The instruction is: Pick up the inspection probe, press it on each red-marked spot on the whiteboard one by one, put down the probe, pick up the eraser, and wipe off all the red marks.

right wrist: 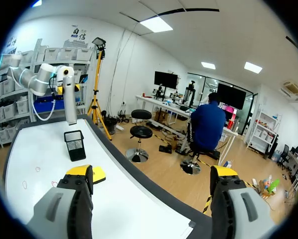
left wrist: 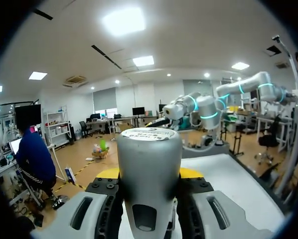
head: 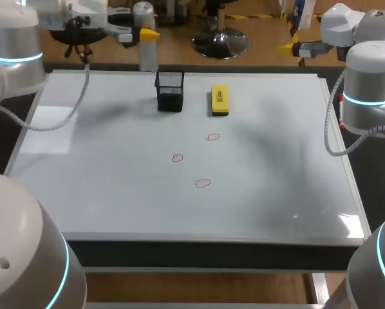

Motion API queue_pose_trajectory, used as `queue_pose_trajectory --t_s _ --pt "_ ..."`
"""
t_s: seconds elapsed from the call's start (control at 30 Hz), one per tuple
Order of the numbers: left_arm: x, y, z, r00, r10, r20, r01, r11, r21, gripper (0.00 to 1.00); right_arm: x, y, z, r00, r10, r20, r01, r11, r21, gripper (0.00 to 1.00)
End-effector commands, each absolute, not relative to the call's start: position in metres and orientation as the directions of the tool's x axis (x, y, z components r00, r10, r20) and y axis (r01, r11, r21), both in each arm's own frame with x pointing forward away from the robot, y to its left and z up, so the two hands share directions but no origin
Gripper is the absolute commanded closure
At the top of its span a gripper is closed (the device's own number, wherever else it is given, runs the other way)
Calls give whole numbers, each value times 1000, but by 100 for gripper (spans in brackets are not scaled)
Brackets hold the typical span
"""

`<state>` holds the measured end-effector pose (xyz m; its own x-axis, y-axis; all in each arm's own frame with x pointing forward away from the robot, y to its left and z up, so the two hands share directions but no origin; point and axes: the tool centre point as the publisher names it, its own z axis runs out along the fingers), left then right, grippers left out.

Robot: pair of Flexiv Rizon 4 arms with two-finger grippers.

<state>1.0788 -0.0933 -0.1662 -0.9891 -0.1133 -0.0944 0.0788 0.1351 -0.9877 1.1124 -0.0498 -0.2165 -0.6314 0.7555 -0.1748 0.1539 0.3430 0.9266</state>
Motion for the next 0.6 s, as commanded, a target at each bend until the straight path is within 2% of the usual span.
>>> queue_pose_trajectory --t_s 0.03,0.6 --pt "1056 -70 -167 -971 -207 -121 89 155 -984 100 1113 -50 -217 -632 755 -175 154 343 926 0" --pt "1019 5 -203 -899 -419 -124 41 202 -978 100 1113 -50 -217 -632 755 -175 154 343 926 0"
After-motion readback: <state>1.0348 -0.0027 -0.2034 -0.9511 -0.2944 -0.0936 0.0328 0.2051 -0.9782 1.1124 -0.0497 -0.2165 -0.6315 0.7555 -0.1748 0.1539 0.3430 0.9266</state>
